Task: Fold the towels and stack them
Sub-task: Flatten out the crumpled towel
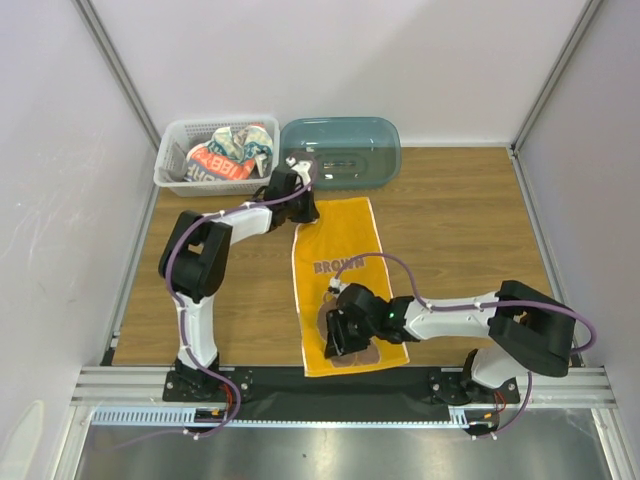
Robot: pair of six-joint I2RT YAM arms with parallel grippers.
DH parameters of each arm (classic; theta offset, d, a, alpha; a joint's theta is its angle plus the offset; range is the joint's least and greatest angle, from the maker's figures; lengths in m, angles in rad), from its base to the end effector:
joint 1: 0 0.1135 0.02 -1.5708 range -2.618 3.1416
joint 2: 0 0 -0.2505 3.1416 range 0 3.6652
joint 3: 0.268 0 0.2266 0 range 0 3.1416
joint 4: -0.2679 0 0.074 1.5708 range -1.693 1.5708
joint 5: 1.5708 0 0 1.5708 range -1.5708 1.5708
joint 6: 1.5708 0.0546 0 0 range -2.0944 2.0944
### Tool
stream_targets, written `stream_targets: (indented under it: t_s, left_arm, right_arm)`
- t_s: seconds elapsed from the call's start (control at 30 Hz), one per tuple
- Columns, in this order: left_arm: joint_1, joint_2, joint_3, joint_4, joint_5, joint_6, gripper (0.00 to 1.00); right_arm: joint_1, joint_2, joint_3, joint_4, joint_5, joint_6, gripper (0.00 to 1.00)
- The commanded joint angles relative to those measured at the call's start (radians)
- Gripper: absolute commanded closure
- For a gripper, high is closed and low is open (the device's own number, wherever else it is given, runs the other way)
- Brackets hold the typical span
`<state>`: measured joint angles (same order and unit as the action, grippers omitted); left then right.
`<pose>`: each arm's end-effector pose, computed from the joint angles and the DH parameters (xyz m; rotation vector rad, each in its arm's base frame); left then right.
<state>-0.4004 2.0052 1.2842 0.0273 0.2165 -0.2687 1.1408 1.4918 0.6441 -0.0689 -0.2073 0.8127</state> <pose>0.3887 -0.1773 0.1602 0.2699 2.3001 -0.5936 0.1012 0.2477 0.1380 -0.5524 2.7345 0.9463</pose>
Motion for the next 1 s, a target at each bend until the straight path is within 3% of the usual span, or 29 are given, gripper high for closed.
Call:
stream_targets:
  t_s: [0.0, 0.17, 0.27, 0.47, 0.53, 0.67, 0.97]
  left_arm:
    - [-0.014, 0.041, 0.082, -0.015, -0.032, 0.066, 1.0]
    - [-0.02, 0.072, 0.155, -0.053, -0.063, 0.12, 1.0]
    - [-0.02, 0.058, 0.165, -0.049, -0.068, 0.143, 1.0]
    - [-0.02, 0.075, 0.216, -0.064, -0.081, 0.189, 1.0]
    - [-0.02, 0.084, 0.228, -0.079, -0.089, 0.204, 1.0]
    - [-0.02, 0.053, 0.205, -0.073, -0.023, 0.262, 1.0]
    - [-0.037, -0.04, 0.098, -0.032, 0.096, 0.463, 1.0]
  right_arm:
    - [0.025, 0.024, -0.006, -0.068, 0.052, -0.037, 0.55]
    - [-0.01, -0.046, 0.083, -0.161, 0.124, -0.092, 0.47]
    - [-0.126, -0.147, 0.127, -0.183, 0.115, -0.127, 0.41]
    - [-0.513, -0.269, 0.154, -0.103, 0.074, -0.242, 0.29]
    - [-0.64, -0.252, 0.16, -0.042, 0.074, -0.276, 0.27]
    - [-0.766, -0.144, 0.207, 0.113, 0.077, -0.343, 0.26]
    - [-0.892, 0.189, 0.333, 0.322, -0.043, -0.434, 0.27]
